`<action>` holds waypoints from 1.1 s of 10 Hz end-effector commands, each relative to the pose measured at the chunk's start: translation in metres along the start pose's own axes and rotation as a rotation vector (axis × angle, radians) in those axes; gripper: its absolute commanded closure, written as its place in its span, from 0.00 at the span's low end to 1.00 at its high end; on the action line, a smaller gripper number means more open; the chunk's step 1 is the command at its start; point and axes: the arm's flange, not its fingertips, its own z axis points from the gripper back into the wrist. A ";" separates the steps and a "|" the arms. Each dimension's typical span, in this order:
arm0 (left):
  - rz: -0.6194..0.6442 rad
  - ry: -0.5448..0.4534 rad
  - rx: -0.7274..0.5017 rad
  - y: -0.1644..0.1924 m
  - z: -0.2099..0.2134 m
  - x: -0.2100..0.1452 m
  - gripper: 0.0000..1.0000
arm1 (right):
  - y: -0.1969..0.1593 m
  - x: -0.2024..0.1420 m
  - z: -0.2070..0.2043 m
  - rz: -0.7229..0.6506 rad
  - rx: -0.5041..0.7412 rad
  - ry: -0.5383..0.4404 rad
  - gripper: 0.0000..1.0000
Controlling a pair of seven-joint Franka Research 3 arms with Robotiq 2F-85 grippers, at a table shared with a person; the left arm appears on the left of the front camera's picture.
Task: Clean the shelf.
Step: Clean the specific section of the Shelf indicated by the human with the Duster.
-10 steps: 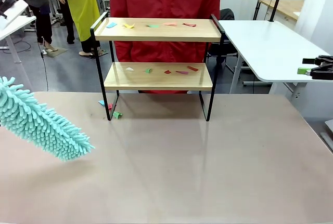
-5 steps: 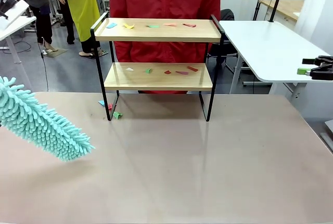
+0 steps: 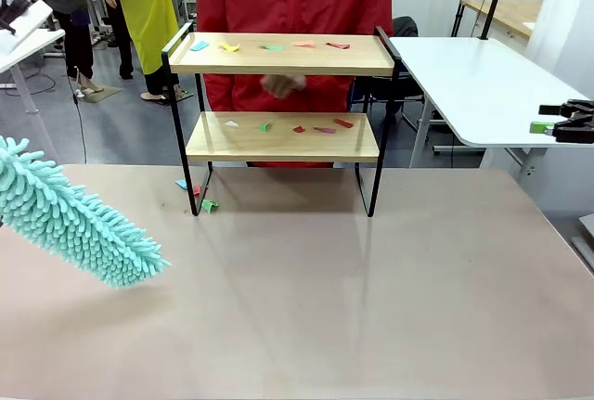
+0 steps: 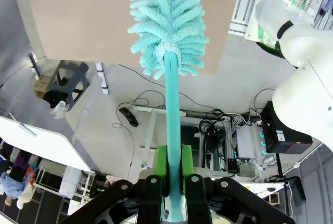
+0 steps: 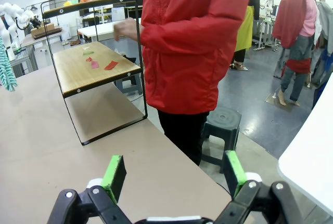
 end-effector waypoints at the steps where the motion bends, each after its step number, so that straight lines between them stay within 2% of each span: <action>1: 0.015 -0.015 -0.008 -0.003 0.001 0.000 0.87 | 0.003 0.009 -0.003 -0.010 -0.012 0.010 0.00; 11: 0.015 -0.015 -0.008 -0.003 0.001 0.000 0.87 | 0.003 0.009 -0.003 -0.010 -0.012 0.010 0.00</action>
